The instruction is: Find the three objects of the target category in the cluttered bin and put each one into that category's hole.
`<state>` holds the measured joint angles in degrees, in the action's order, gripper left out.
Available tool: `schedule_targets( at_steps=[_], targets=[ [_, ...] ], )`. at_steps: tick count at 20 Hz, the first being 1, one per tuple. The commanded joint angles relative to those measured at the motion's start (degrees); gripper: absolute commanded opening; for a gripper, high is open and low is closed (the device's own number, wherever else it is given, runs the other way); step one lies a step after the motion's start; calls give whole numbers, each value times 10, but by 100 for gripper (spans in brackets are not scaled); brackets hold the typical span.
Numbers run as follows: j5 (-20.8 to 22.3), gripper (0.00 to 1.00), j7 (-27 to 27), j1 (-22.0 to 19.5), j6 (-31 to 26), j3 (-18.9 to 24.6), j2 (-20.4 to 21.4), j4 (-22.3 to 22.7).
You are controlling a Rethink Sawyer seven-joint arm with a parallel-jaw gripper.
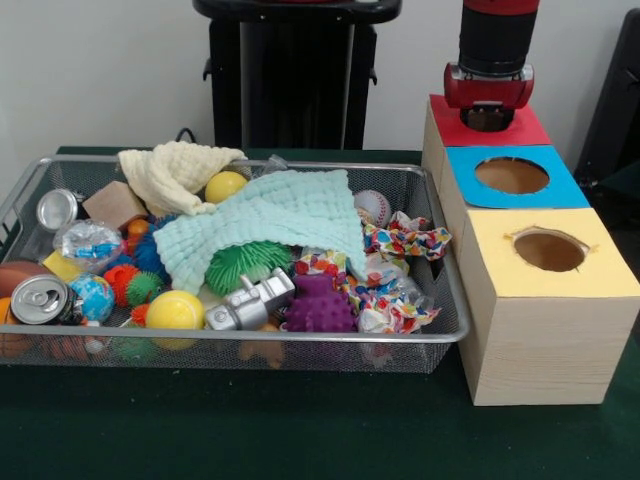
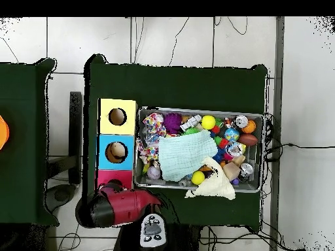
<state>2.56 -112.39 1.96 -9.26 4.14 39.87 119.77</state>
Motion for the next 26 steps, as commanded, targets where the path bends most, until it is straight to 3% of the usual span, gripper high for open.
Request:
schedule_targets(
  at_steps=[1,10,13,17,22,26],
  targets=[
    [26,100,-45,-7,-53,-21,-31,22],
    [37,100,-7,-41,-117,-19,60,59],
    [37,100,-5,-42,-129,-20,74,61],
    [40,100,1,-30,-175,-40,130,67],
    [30,100,25,-58,-227,-17,200,88],
    [30,100,34,-68,-247,-15,226,96]
  ],
)
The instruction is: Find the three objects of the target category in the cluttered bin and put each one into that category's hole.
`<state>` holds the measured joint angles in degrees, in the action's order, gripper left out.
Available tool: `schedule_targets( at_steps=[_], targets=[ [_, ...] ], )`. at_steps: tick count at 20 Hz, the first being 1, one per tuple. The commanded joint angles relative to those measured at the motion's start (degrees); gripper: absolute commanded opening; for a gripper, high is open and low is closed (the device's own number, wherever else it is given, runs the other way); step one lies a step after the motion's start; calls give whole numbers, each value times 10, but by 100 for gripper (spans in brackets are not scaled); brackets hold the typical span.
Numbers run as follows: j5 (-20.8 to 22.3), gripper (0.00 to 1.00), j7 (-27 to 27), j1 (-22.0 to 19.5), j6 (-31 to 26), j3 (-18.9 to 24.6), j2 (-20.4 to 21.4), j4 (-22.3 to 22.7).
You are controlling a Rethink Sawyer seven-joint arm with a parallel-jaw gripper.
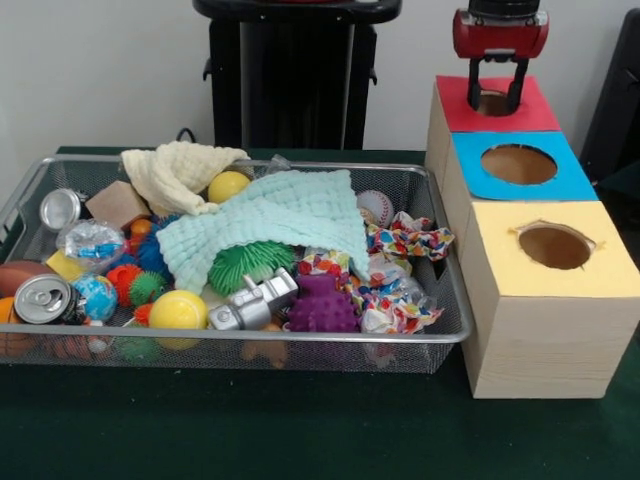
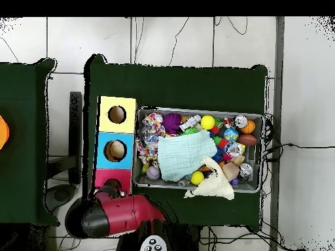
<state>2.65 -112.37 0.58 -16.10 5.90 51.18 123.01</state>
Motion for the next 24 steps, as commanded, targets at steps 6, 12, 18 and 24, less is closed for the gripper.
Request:
schedule_targets(
  at_steps=[6,12,18,24],
  targets=[
    [56,100,74,-92,-177,-26,138,87],
    [86,100,48,-119,-134,0,121,103],
    [114,100,31,-138,-117,18,101,96],
    [187,100,54,-200,-55,21,34,76]
  ],
)
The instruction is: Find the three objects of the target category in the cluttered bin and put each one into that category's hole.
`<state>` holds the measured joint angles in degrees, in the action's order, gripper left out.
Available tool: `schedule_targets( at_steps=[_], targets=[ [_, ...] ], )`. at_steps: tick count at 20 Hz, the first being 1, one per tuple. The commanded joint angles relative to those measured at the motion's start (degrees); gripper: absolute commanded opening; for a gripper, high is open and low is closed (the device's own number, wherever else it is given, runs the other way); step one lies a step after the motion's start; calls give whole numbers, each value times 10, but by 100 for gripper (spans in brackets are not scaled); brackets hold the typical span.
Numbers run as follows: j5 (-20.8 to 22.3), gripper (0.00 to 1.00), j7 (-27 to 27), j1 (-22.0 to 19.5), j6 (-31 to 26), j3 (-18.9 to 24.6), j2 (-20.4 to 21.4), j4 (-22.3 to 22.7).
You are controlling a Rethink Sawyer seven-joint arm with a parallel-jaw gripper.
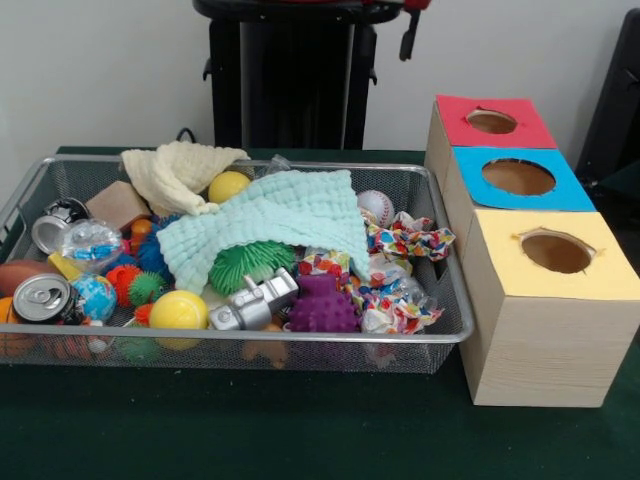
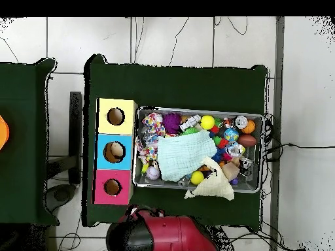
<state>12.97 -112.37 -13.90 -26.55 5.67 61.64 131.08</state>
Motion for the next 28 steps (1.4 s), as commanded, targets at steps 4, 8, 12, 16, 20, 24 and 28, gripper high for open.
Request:
schedule_targets(
  at_steps=[4,8,12,16,20,24,28],
  targets=[
    [146,100,46,-86,113,18,-138,-31],
    [192,100,46,-121,125,25,-162,-45],
    [227,100,59,-165,116,44,-174,-62],
    [260,100,53,-185,125,50,-198,-92],
    [282,100,47,-201,125,60,-206,-97],
    [297,100,57,-222,109,73,-202,-101],
    [314,100,56,-229,109,82,-216,-122]
  ],
)
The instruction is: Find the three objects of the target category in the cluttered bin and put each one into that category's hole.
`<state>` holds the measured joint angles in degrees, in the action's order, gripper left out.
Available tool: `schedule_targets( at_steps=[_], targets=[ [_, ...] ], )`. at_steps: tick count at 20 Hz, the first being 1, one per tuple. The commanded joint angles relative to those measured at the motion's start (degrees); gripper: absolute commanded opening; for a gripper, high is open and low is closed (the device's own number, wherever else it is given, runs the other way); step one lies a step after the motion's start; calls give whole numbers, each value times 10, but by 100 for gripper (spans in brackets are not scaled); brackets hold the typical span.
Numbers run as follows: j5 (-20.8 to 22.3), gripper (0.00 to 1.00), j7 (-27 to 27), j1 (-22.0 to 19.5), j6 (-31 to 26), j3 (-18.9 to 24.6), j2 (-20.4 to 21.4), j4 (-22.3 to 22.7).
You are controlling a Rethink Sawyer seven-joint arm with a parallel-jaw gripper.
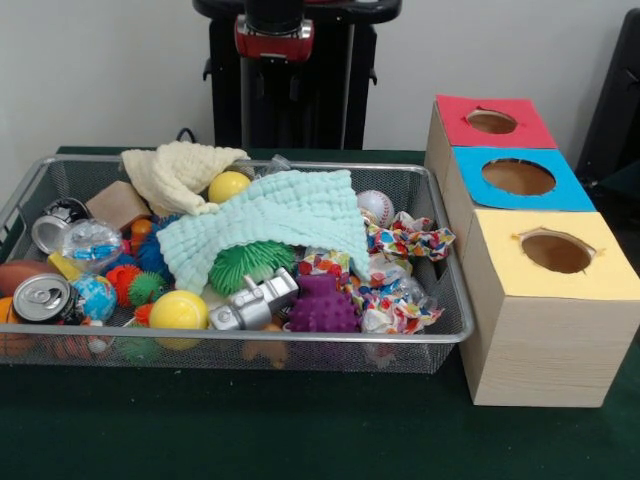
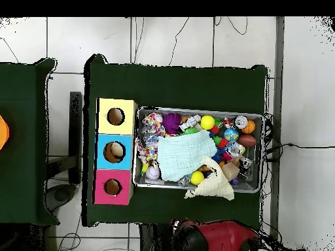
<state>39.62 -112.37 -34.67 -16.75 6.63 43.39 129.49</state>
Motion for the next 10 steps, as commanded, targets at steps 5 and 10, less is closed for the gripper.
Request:
schedule_targets(
  at_steps=[5,10],
  targets=[
    [32,100,70,-20,-38,97,-29,-135],
    [-6,100,83,-22,-108,120,-35,-156]
  ],
)
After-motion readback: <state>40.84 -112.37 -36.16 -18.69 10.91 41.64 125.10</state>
